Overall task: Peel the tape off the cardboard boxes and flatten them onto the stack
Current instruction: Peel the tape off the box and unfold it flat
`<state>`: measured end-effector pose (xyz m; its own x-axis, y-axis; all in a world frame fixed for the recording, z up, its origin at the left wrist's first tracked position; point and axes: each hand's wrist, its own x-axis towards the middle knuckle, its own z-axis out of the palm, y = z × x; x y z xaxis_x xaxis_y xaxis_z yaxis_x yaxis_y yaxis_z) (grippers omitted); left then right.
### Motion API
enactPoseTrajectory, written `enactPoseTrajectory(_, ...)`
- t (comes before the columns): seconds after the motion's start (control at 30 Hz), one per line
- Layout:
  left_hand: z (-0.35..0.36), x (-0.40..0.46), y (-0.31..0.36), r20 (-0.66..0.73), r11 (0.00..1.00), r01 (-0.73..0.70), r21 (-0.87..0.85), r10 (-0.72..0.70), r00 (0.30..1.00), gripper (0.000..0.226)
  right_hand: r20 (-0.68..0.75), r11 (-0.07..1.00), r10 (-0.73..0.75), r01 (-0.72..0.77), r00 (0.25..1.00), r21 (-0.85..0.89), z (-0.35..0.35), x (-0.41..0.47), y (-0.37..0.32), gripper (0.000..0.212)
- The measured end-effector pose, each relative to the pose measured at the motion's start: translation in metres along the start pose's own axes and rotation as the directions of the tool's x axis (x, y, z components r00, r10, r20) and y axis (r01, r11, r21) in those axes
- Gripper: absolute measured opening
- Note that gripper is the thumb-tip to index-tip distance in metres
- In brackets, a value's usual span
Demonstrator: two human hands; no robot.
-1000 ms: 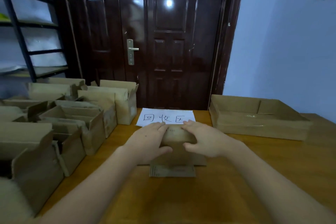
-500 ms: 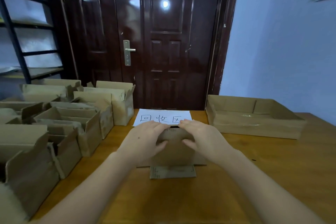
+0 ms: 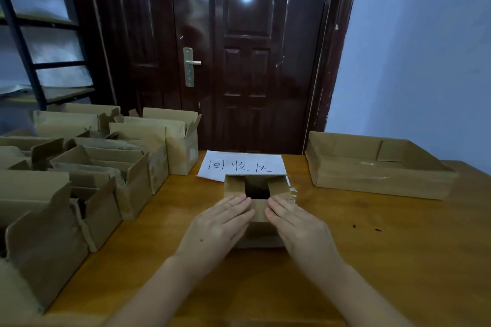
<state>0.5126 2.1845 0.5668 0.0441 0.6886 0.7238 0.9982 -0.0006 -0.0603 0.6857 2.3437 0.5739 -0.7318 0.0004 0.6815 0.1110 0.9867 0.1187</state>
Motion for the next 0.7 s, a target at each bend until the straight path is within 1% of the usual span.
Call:
enactPoseTrajectory(0.07, -0.001, 0.002, -0.002, 0.003, 1.0, 0.008, 0.002, -0.008, 1.0, 0.028, -0.021, 1.0, -0.004, 0.004, 1.0, 0.01, 0.001, 0.0, 0.001, 0.056)
enactPoseTrajectory(0.17, -0.008, 0.008, -0.008, 0.041, 0.999, 0.039, 0.005, -0.039, 0.998, 0.03, -0.047, 0.999, 0.003, -0.002, 0.999, 0.034, 0.002, 0.002, 0.001, 0.054)
enactPoseTrajectory(0.23, -0.013, 0.013, -0.013, 0.075, 0.997, 0.08, 0.001, -0.079, 0.994, 0.035, -0.057, 0.999, 0.012, -0.009, 0.998, 0.047, 0.002, 0.002, 0.0, 0.053)
enactPoseTrajectory(0.3, -0.015, 0.02, -0.019, 0.135, 0.989, 0.144, 0.019, -0.145, 0.98, 0.046, -0.065, 0.998, 0.022, -0.018, 0.998, 0.061, 0.002, 0.003, -0.001, 0.052)
enactPoseTrajectory(0.33, -0.015, 0.023, -0.023, 0.188, 0.98, 0.194, 0.036, -0.197, 0.962, 0.055, -0.068, 0.997, 0.028, -0.023, 0.997, 0.067, 0.001, 0.003, -0.001, 0.052)
enactPoseTrajectory(0.4, -0.013, 0.03, -0.032, 0.334, 0.955, 0.291, 0.056, -0.293, 0.896, 0.074, -0.076, 0.996, 0.035, -0.029, 0.996, 0.082, 0.0, 0.003, -0.002, 0.051)
enactPoseTrajectory(0.47, -0.01, 0.038, -0.04, 0.43, 0.943, 0.328, 0.063, -0.322, 0.843, 0.087, -0.081, 0.995, 0.046, -0.039, 0.996, 0.094, -0.001, 0.004, -0.001, 0.049)
enactPoseTrajectory(0.6, -0.006, 0.052, -0.051, 0.54, 0.935, 0.353, 0.037, -0.316, 0.78, 0.107, -0.046, 0.995, 0.048, -0.043, 0.998, 0.092, -0.004, 0.005, -0.001, 0.048)
enactPoseTrajectory(0.67, 0.0, 0.05, -0.055, 0.574, 0.918, 0.396, 0.013, -0.331, 0.749, 0.114, 0.003, 0.994, 0.054, -0.054, 0.999, 0.095, -0.009, 0.009, -0.001, 0.047)
enactPoseTrajectory(0.7, 0.003, 0.048, -0.057, 0.582, 0.907, 0.42, -0.008, -0.337, 0.74, 0.115, 0.049, 0.993, 0.07, -0.074, 0.996, 0.096, -0.012, 0.013, 0.001, 0.047)
